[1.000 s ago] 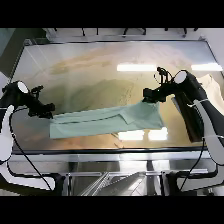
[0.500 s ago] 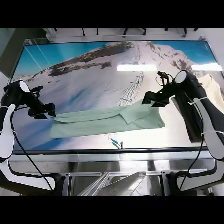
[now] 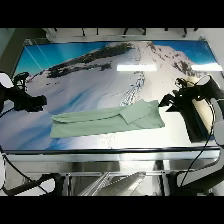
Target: Fold the shirts.
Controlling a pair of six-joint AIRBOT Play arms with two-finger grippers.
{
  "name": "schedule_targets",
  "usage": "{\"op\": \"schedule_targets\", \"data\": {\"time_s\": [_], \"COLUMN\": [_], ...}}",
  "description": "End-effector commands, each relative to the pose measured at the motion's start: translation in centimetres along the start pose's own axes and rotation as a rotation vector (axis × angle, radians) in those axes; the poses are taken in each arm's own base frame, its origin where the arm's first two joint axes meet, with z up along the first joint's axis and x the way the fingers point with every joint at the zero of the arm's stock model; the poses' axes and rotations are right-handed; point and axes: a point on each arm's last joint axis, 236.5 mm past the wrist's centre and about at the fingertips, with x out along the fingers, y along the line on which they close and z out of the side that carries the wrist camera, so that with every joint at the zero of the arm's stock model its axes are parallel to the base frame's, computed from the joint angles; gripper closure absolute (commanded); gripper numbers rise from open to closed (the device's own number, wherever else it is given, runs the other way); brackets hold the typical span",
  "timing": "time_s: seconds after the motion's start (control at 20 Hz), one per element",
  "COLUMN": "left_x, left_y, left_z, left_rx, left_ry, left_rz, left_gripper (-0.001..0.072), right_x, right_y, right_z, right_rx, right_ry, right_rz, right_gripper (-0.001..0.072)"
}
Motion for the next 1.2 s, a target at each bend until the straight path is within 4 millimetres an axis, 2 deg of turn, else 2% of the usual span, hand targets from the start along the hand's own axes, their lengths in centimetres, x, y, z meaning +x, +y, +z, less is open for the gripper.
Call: {"op": "schedule_targets", "data": {"time_s": [0.0, 0.2, 0.4, 0.45, 0.55, 0.6, 0.65, 0.7, 0.8, 0.9, 0.95, 1.05, 1.15], "left_x": [-3.2, -3.6, -3.6, -3.6, -3.6, -3.6, -3.4, -3.2, -2.0, -0.1, 1.4, 5.0, 8.7], "left_y": [-2.7, -4.6, -5.0, -4.9, -5.3, -6.0, -6.8, -7.6, -10.8, -14.5, -16.6, -21.0, -25.7], "left_z": [-0.5, -0.8, -0.7, -0.6, -0.3, -0.1, 0.0, 0.1, 0.3, -0.1, -0.6, -2.1, -3.4], "left_rx": [0.131, 0.187, 0.197, 0.196, 0.196, 0.195, 0.192, 0.186, 0.153, 0.114, 0.104, 0.142, 0.192], "left_ry": [-0.084, -0.092, -0.099, -0.102, -0.118, -0.127, -0.137, -0.145, -0.164, -0.163, -0.148, -0.093, -0.064], "left_rz": [-0.007, -0.017, -0.018, -0.018, -0.031, -0.062, -0.097, -0.131, -0.271, -0.405, -0.455, -0.495, -0.516], "left_gripper": [0.0696, 0.0696, 0.0696, 0.0696, 0.0696, 0.0696, 0.0696, 0.0696, 0.0696, 0.0696, 0.0696, 0.0696, 0.0696], "right_x": [2.2, 4.6, 6.4, 6.8, 7.4, 7.6, 7.6, 7.3, 5.1, 1.1, -0.7, -3.9, -6.0], "right_y": [-0.8, 0.1, 4.5, 4.9, 5.6, 5.9, 6.1, 5.7, 3.8, 3.7, 4.4, 7.3, 10.7], "right_z": [0.3, 0.2, -1.1, -1.4, -1.7, -1.9, -2.1, -2.2, -2.3, -3.6, -4.2, -5.2, -6.4], "right_rx": [0.007, -0.008, -0.07, -0.08, -0.083, -0.082, -0.093, -0.094, -0.087, -0.127, -0.148, -0.177, -0.197], "right_ry": [0.037, 0.08, 0.137, 0.151, 0.168, 0.177, 0.184, 0.181, 0.148, 0.119, 0.095, 0.007, -0.067], "right_rz": [0.116, 0.16, 0.272, 0.265, 0.256, 0.254, 0.25, 0.214, 0.05, -0.09, -0.134, -0.172, -0.175], "right_gripper": [0.0014, 0.0014, 0.0015, 0.0027, 0.0235, 0.0417, 0.0683, 0.069, 0.069, 0.0689, 0.0689, 0.0689, 0.069]}}
